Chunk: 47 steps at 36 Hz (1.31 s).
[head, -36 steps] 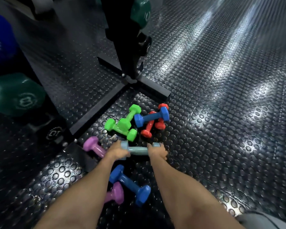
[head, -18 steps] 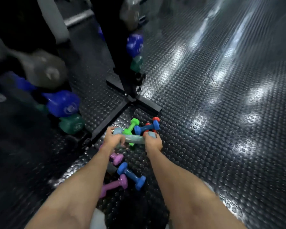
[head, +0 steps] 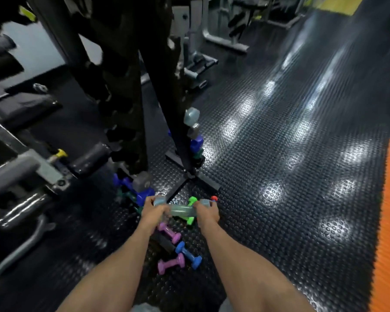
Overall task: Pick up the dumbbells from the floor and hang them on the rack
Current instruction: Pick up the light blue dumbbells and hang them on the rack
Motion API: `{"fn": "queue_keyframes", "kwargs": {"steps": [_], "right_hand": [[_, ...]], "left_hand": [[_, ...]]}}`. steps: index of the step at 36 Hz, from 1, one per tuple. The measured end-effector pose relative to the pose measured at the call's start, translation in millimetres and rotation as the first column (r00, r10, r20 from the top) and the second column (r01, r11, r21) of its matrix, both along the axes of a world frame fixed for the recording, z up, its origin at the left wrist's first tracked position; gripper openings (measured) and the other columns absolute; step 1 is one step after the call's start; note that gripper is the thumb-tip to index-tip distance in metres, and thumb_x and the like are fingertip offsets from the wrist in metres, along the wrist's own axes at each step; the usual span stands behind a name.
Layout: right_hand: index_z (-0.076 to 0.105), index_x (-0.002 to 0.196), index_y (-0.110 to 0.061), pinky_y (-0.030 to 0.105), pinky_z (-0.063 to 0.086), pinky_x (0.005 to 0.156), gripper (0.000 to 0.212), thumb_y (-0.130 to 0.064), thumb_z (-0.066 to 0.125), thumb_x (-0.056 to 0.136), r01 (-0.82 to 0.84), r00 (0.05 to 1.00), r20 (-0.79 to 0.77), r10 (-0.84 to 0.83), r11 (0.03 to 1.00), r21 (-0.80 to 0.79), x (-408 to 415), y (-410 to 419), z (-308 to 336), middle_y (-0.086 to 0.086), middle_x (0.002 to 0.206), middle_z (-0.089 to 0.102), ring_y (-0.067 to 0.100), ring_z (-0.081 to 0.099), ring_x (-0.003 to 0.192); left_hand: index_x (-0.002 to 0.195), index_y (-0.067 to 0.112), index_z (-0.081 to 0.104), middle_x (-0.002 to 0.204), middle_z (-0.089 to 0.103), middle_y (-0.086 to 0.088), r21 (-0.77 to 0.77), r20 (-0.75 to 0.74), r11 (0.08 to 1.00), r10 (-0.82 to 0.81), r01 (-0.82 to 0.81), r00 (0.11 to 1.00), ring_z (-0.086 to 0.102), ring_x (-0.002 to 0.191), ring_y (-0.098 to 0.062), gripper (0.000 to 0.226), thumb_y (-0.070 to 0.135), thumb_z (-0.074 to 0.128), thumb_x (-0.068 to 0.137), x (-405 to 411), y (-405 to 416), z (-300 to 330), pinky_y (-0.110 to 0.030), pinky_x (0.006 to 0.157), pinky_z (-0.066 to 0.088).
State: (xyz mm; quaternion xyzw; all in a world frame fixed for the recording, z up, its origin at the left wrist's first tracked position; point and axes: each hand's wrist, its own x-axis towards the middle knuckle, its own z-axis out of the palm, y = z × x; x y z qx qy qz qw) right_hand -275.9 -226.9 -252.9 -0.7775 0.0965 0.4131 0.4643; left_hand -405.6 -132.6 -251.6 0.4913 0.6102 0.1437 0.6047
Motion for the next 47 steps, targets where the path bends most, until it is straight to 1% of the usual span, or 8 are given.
{"fn": "queue_keyframes", "kwargs": {"steps": [6, 14, 20, 25, 35, 39, 43, 47], "right_hand": [[0.059, 0.122, -0.009, 0.039, 0.047, 0.1, 0.049, -0.032, 0.073, 0.081, -0.005, 0.999, -0.034, 0.007, 1.0, 0.031, -30, 22, 77, 0.014, 0.119, 0.062, 0.03, 0.058, 0.106], [0.051, 0.14, -0.013, 0.037, 0.042, 0.103, 0.055, -0.046, 0.05, 0.096, 0.014, 0.999, -0.037, -0.013, 0.999, 0.032, -77, 80, 133, 0.013, 0.141, 0.053, 0.034, 0.051, 0.125], [0.062, 0.127, -0.01, 0.038, 0.048, 0.099, 0.044, -0.037, 0.055, 0.093, 0.109, 0.985, -0.139, -0.1, 0.992, 0.063, -116, 136, 148, 0.014, 0.129, 0.061, 0.034, 0.058, 0.114], [0.052, 0.136, 0.002, 0.042, 0.041, 0.108, 0.062, -0.048, 0.046, 0.1, 0.157, 0.977, -0.161, -0.14, 0.983, 0.1, -130, 175, 153, 0.018, 0.135, 0.057, 0.035, 0.054, 0.124], [0.054, 0.132, 0.0, 0.052, 0.047, 0.102, 0.065, -0.054, 0.04, 0.1, 0.294, 0.947, -0.156, -0.281, 0.953, 0.068, -128, 215, 157, 0.02, 0.129, 0.058, 0.04, 0.056, 0.118], [0.057, 0.128, -0.004, 0.052, 0.054, 0.091, 0.062, -0.056, 0.041, 0.099, 0.313, 0.941, -0.153, -0.301, 0.948, 0.059, -117, 232, 160, 0.018, 0.127, 0.058, 0.038, 0.059, 0.114], [0.058, 0.125, -0.005, 0.044, 0.052, 0.079, 0.053, -0.049, 0.05, 0.097, 0.377, 0.906, -0.214, -0.364, 0.926, 0.025, -108, 247, 151, 0.013, 0.127, 0.059, 0.035, 0.058, 0.115], [0.06, 0.125, -0.003, 0.055, 0.049, 0.099, 0.054, -0.047, 0.049, 0.097, 0.377, 0.906, -0.209, -0.368, 0.926, 0.003, -111, 249, 130, 0.016, 0.129, 0.06, 0.039, 0.058, 0.116]], "left_hand": [[0.09, 0.02, 0.058, 0.109, 0.061, -0.015, -0.024, -0.015, 0.994, 0.102, -0.102, 0.995, 0.061, 0.095, -0.034, 0.005, 0.024, 0.06, 0.088, -28, 27, 71, -0.053, 0.084, 0.055], [0.116, 0.007, 0.064, 0.119, 0.06, -0.02, -0.09, -0.041, 0.964, 0.246, -0.249, 0.968, 0.063, 0.099, -0.039, 0.049, 0.046, 0.048, 0.091, -70, 99, 120, -0.042, 0.071, 0.057], [0.123, 0.008, 0.061, 0.127, 0.056, -0.021, 0.071, -0.102, 0.991, 0.119, -0.112, 0.988, 0.056, 0.112, -0.038, 0.049, 0.042, 0.033, 0.101, -104, 159, 148, -0.049, 0.092, 0.053], [0.128, 0.003, 0.058, 0.135, 0.054, -0.026, 0.154, -0.106, 0.988, 0.025, -0.008, 0.994, 0.051, 0.123, -0.038, 0.054, 0.039, 0.027, 0.102, -108, 203, 165, -0.045, 0.106, 0.04], [0.112, 0.004, 0.061, 0.126, 0.058, -0.025, 0.081, -0.063, 0.983, -0.157, 0.162, 0.986, 0.056, 0.114, -0.04, 0.048, 0.038, 0.032, 0.097, -88, 263, 169, -0.051, 0.099, 0.05], [0.113, 0.006, 0.061, 0.121, 0.058, -0.023, 0.046, -0.062, 0.984, -0.167, 0.17, 0.984, 0.058, 0.102, -0.038, 0.045, 0.038, 0.036, 0.094, -75, 280, 162, -0.043, 0.076, 0.055], [0.119, 0.0, 0.063, 0.124, 0.058, -0.026, 0.031, -0.074, 0.982, -0.182, 0.185, 0.98, 0.057, 0.111, -0.041, 0.049, 0.033, 0.038, 0.093, -68, 295, 147, -0.052, 0.092, 0.054], [0.107, 0.006, 0.063, 0.116, 0.061, -0.022, 0.029, -0.095, 0.98, -0.191, 0.195, 0.977, 0.058, 0.094, -0.033, 0.04, 0.033, 0.038, 0.093, -68, 297, 131, -0.04, 0.068, 0.053]]}}
